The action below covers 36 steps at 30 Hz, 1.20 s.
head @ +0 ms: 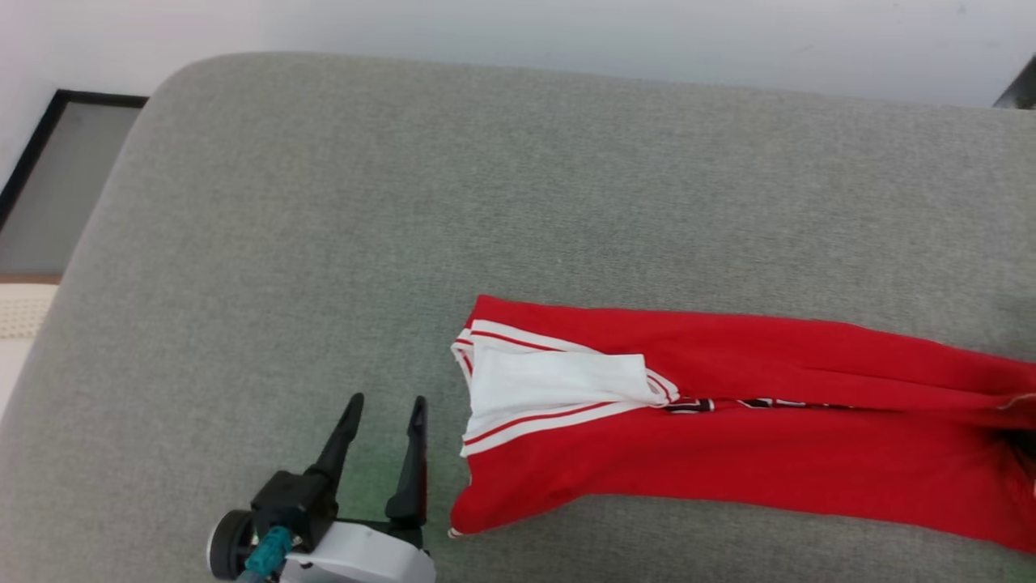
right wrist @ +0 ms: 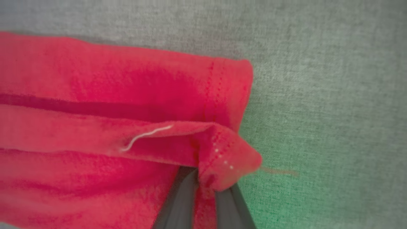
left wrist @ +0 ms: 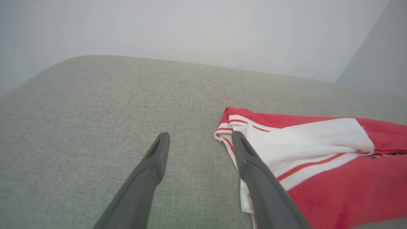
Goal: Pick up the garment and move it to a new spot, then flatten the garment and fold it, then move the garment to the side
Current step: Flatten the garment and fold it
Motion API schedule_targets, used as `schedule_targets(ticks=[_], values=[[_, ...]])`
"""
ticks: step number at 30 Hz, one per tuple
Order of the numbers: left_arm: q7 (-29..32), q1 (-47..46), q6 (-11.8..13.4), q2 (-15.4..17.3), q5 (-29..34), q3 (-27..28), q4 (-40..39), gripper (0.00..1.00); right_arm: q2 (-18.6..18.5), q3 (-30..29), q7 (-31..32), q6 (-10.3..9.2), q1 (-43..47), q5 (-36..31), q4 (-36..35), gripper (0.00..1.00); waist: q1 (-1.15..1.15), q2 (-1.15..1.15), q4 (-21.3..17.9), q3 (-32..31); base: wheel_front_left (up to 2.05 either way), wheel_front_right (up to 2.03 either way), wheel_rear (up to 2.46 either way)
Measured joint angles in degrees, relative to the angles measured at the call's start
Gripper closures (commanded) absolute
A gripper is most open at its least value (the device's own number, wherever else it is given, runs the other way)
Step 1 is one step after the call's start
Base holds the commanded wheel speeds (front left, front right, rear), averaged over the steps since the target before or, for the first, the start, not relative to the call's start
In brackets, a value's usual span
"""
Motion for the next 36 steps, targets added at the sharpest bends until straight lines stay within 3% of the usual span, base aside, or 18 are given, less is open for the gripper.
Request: schedule_targets(ticks=[5,11,16,19,25,31,36], values=[[0.01,0.24,-1.32,-0.54,1.09,1.92,0.40,0.00,0.96,-1.72,-3.91,0.09,-1.67,-0.10,2.00,1.00,0.00,0.00,-1.73,-0.37,0.00,0.00,0.00],[0.01,0.49,-2.55,-0.97,2.07,3.97,0.43,0.00,-0.73,-7.05,-7.11,0.02,-2.48,-1.75,4.32,1.00,0.00,0.00,-4.36,-0.53,0.00,0.00,0.00],[0.00,0.80,-3.35,-1.31,2.83,5.12,0.65,0.00,-2.61,-12.15,-8.24,0.01,-2.34,-4.16,3.72,1.00,0.00,0.00,-6.33,-0.59,0.00,0.00,0.00],[0.00,0.97,-3.56,-1.54,3.24,5.71,1.23,0.00,-1.33,-13.32,-8.08,0.00,-2.06,-3.15,2.11,1.00,0.00,0.00,-7.03,-1.07,0.00,0.00,0.00],[0.00,2.26,-4.01,-2.05,3.75,6.36,2.48,0.00,0.49,-7.25,-5.38,-0.01,0.00,-0.91,-6.61,1.00,0.00,0.00,-7.82,-3.38,0.00,0.00,0.00],[0.01,3.39,-4.47,-2.78,3.97,6.12,3.89,0.00,4.94,1.55,-1.80,-0.01,0.42,5.34,-17.02,1.00,0.00,0.00,-7.86,-6.10,0.00,0.00,0.00],[0.00,4.03,-4.61,-3.31,3.93,5.46,4.46,0.00,8.22,10.03,-1.60,-0.01,-0.64,7.88,-20.42,1.00,0.00,0.00,-6.56,-7.21,0.00,0.00,0.00]])
